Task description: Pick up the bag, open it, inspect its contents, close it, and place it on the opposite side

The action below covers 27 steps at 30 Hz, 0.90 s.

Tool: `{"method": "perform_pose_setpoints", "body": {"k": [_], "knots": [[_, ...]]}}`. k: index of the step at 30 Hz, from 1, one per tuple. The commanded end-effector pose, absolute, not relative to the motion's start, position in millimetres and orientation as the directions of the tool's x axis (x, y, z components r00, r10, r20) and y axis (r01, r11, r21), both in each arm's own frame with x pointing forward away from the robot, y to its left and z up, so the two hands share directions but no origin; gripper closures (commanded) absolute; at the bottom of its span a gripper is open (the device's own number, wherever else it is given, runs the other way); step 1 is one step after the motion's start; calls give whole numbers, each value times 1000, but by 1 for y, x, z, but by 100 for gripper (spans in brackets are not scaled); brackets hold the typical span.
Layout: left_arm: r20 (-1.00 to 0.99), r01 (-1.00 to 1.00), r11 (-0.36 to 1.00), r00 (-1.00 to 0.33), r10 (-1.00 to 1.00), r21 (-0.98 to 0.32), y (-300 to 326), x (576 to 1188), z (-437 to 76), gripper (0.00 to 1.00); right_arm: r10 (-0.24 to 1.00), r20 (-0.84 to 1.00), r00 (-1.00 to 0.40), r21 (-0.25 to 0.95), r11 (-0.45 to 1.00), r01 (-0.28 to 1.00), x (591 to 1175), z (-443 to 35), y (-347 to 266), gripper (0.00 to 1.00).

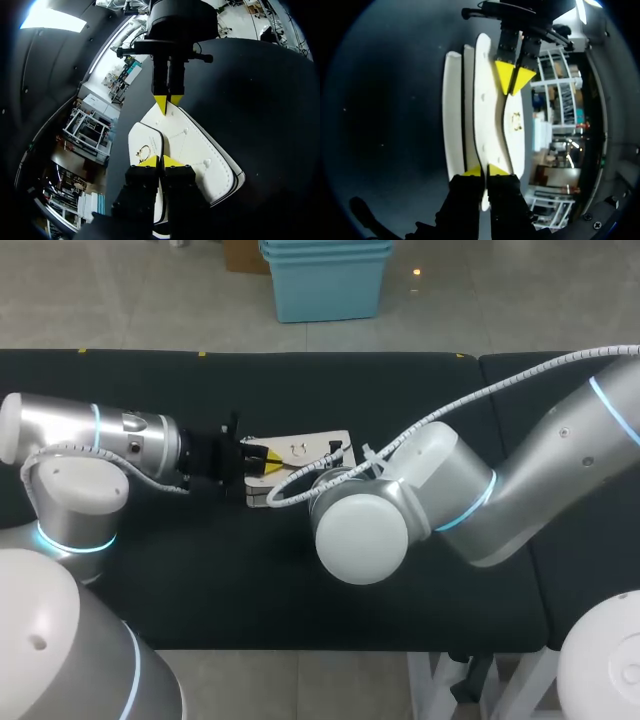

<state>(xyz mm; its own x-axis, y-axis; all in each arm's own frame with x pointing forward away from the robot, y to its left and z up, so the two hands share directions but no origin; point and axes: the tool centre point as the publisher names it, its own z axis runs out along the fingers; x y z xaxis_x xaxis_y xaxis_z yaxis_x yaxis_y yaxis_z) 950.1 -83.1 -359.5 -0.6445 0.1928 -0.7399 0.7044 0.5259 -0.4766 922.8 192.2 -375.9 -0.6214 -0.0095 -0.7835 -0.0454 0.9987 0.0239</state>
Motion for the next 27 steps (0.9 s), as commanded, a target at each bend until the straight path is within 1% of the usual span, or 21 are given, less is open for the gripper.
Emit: {"method": "perform_pose_setpoints", "body": {"k": [1,7,9,10,11,13,14,16,17,27], "knots": [[-738,704,524,-647,193,-480,-87,953,-368,100,-4,-828,-561,34,998,-58,922,-380,191,100],[-735,684,560,-652,185,-466,-73,962,-367,100,-4,-828,-561,34,998,-58,922,-380,191,100],[-743,684,563,-647,173,-465,-69,963,-361,34,-4,-828,-561,34,998,-58,922,-380,191,100],[-747,685,563,-643,168,-463,-68,963,-358,25,-4,-828,-561,34,998,-58,922,-380,191,100],[-753,687,562,-637,164,-459,-67,962,-355,18,-4,-828,-561,34,998,-58,922,-380,191,100],[-762,693,555,-629,154,-460,-66,961,-348,8,-4,-828,-561,34,998,-58,922,-380,191,100],[-765,696,550,-626,150,-462,-66,960,-346,8,-4,-828,-561,34,998,-58,922,-380,191,100],[-769,702,536,-623,142,-469,-67,957,-340,2,-4,-828,-561,34,998,-58,922,-380,191,100],[-771,704,532,-621,139,-471,-68,956,-338,0,-4,-828,-561,34,998,-58,922,-380,191,100],[-788,722,485,-607,104,-493,-71,951,-314,0,-1,-829,-559,38,998,-58,923,-378,191,100]]}}
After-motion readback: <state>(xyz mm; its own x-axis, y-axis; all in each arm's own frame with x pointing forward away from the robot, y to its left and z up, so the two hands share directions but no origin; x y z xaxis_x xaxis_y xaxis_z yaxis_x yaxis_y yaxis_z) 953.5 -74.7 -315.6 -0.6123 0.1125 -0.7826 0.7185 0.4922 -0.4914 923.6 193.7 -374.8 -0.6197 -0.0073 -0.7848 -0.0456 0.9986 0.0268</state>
